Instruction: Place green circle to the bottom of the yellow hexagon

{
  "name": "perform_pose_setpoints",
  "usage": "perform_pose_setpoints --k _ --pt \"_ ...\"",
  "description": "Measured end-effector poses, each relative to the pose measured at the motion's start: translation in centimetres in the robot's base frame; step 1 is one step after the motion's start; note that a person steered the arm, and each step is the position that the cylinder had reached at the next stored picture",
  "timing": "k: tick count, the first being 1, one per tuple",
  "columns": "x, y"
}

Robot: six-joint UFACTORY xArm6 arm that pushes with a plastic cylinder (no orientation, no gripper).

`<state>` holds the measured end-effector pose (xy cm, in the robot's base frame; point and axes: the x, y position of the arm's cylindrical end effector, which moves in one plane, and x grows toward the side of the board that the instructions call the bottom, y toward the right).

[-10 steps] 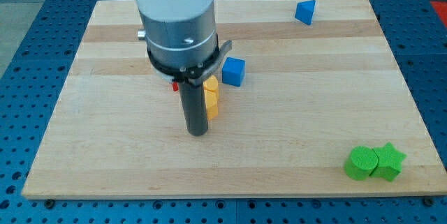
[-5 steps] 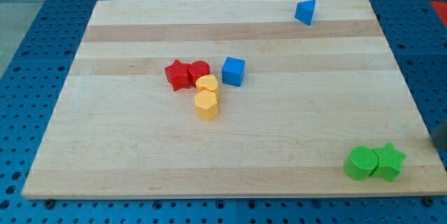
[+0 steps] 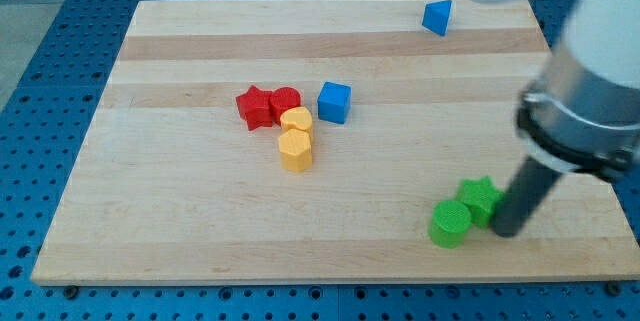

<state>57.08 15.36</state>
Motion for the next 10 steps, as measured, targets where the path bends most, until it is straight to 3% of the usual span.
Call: perform_pose_setpoints --k 3,5,7,8,10 --pt "2.9 -4.5" --pt "1.5 -12.1" --pt "3.0 -11.9" --pt "1.0 -10.6" --pt "-1.6 -14.0"
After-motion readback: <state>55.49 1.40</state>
